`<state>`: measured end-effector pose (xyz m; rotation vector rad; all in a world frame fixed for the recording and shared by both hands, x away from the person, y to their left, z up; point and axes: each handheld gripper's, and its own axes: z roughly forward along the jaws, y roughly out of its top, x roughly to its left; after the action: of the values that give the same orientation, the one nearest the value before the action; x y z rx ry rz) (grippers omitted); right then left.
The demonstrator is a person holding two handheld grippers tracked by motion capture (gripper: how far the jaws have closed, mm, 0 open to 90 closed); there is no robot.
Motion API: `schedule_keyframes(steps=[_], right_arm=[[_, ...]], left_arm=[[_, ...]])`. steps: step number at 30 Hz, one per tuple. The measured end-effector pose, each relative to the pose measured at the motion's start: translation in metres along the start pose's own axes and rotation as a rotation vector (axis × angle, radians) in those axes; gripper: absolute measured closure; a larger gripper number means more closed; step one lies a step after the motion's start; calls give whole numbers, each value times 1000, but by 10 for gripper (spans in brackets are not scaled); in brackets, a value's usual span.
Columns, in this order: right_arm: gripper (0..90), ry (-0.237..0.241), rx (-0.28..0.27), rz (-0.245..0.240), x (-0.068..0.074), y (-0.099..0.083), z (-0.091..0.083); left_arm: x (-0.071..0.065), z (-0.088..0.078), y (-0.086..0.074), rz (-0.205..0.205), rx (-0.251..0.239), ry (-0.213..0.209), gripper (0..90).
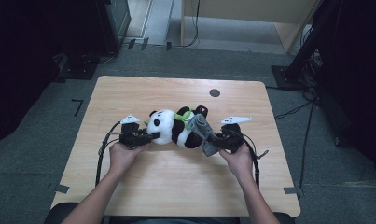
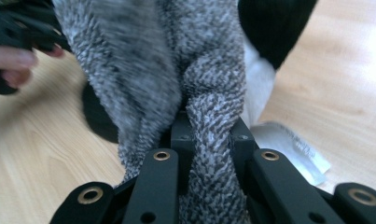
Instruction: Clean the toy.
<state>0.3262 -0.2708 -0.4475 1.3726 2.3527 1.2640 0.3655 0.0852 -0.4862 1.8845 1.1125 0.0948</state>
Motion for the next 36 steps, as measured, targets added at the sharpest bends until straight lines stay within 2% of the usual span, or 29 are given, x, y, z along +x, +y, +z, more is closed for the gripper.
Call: schedule_keyframes(steps=[6,9,10,12,15,19,22,25,28,29,31,32,34,36], right_arm=[[788,-40,49,15,-13,-8,15],[788,-117,109,29,-22,-9,17],[788,-125,111,50,-27,-10,16],[788,-101,72,100,-34,-9,10],[787,-76,-33,112,-34,-3,-7],[787,-45,-158,73,-26,9,-25],[786,-21,-203,30,-20,18,-28],[786,-6,-199,4,-16,26,-19],[786,0,-148,-14,-14,32,-3],[786,-14,-124,-25,-14,32,3],[787,-31,-94,-42,-14,33,13],[787,-36,-97,-40,-15,34,15],[787,-38,-92,-36,-19,36,17],[788,-28,-82,-23,-25,38,20]], left_arm=[[0,-1,0,13,-7,-6,527],[1,-1,1,9,-13,-15,528],[1,-2,1,9,-19,-22,529],[0,-3,2,4,-16,-23,533],[-4,-6,4,8,-7,-33,538],[-14,-11,2,55,6,-45,539],[-22,-13,-1,95,13,-58,534],[-25,-12,-4,122,8,-52,519],[-21,-11,-6,108,11,-52,498],[-20,-10,-7,108,8,-50,483],[-19,-10,-7,112,-4,-54,430],[-19,-10,-7,112,-4,-54,394],[-17,-10,-7,119,-36,-72,316],[-16,-11,-7,132,-56,-76,287]])
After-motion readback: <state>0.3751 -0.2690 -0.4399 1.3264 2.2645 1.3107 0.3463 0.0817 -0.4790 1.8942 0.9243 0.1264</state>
